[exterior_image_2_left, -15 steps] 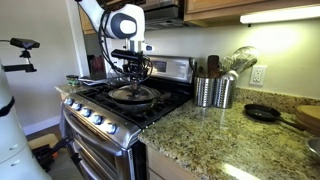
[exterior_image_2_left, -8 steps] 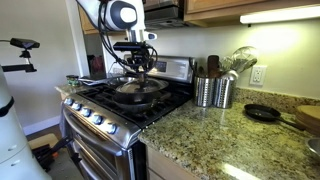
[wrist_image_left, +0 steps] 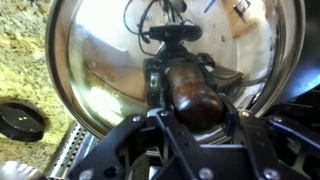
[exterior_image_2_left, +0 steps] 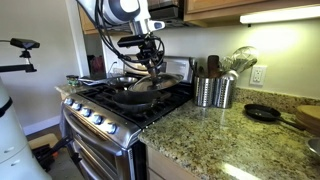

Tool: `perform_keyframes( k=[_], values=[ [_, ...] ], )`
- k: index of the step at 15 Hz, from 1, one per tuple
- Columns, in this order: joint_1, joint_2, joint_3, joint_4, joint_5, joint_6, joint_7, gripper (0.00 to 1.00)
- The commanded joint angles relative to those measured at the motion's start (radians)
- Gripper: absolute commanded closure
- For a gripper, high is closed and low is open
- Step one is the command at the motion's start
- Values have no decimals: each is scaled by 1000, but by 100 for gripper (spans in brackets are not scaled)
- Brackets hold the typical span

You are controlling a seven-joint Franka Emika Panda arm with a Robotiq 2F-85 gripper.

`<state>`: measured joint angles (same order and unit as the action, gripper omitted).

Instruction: Take the lid off the wok and put it on the counter

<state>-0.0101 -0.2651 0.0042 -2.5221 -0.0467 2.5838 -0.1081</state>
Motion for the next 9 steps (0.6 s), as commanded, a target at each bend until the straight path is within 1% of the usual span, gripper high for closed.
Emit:
perform_keyframes(
  k=[1, 6, 9],
  values=[
    [-62, -67, -55, -42, -24, 36, 26, 80],
    [-156, -35, -160, -10, -23, 56, -2, 80],
    [-193, 16, -222, 17, -8, 93, -30, 80]
  ],
)
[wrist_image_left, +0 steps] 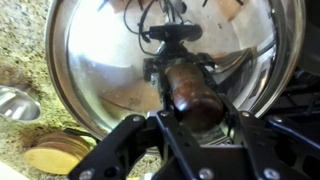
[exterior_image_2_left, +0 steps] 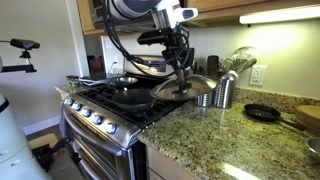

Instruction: Take the lid off the wok and put it on the counter

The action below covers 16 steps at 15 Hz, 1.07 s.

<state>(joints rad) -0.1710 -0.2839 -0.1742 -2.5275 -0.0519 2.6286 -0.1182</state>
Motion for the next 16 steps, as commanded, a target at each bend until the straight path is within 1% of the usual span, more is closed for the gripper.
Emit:
perform_keyframes(
  k=[1, 4, 6, 7, 10, 12, 16],
  values=[
    [-39, 50, -60, 31, 5, 56, -27, 80],
    [-43, 126, -106, 63, 47, 92, -44, 80],
    [-28, 195, -127, 88, 115, 130, -67, 80],
    [-27, 228, -127, 101, 146, 148, -72, 80],
    [-17, 332, -114, 150, 268, 189, -116, 80],
    [-21, 398, -94, 195, 342, 186, -145, 80],
    [-42, 504, -47, 273, 438, 169, -184, 80]
  ],
)
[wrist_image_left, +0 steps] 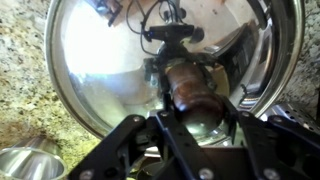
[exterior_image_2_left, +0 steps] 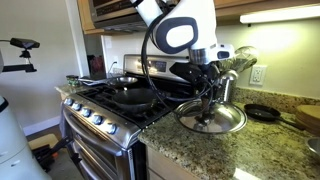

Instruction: Take the lid off the wok and put it on the counter

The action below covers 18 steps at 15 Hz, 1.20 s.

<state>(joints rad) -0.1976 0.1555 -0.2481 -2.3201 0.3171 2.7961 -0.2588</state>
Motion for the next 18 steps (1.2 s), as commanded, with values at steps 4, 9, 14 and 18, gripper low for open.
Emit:
perform_keyframes(
  k=[4, 9, 14, 18],
  values=[
    [-24, 129, 59, 103, 110, 3, -56, 80],
    [-38, 191, 99, 109, 153, 13, -97, 80],
    [-46, 215, 116, 111, 176, 17, -124, 80],
    [-53, 209, 122, 98, 183, 23, -139, 80]
  ],
)
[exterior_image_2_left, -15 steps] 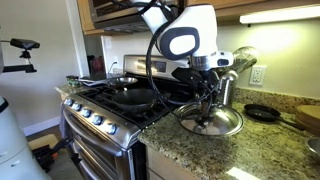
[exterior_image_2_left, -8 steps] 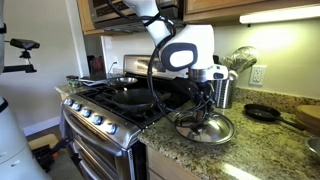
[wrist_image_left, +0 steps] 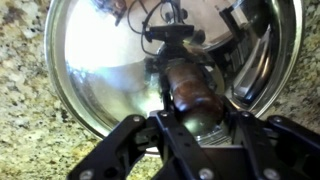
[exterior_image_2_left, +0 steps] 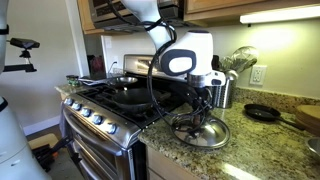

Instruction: Take the lid off the wok and put it on the counter

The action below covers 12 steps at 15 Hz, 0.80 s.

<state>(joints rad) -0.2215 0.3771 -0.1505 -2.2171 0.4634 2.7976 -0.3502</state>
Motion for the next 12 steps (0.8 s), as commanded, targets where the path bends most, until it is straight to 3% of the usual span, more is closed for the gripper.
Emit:
perform_keyframes(
  k=[1, 11, 12],
  values=[
    [-35, -13, 30, -7, 45, 20, -53, 80],
    [-48, -3, 45, -10, 108, 23, -101, 80],
    [-46, -5, 42, -14, 107, 23, -104, 75]
  ],
)
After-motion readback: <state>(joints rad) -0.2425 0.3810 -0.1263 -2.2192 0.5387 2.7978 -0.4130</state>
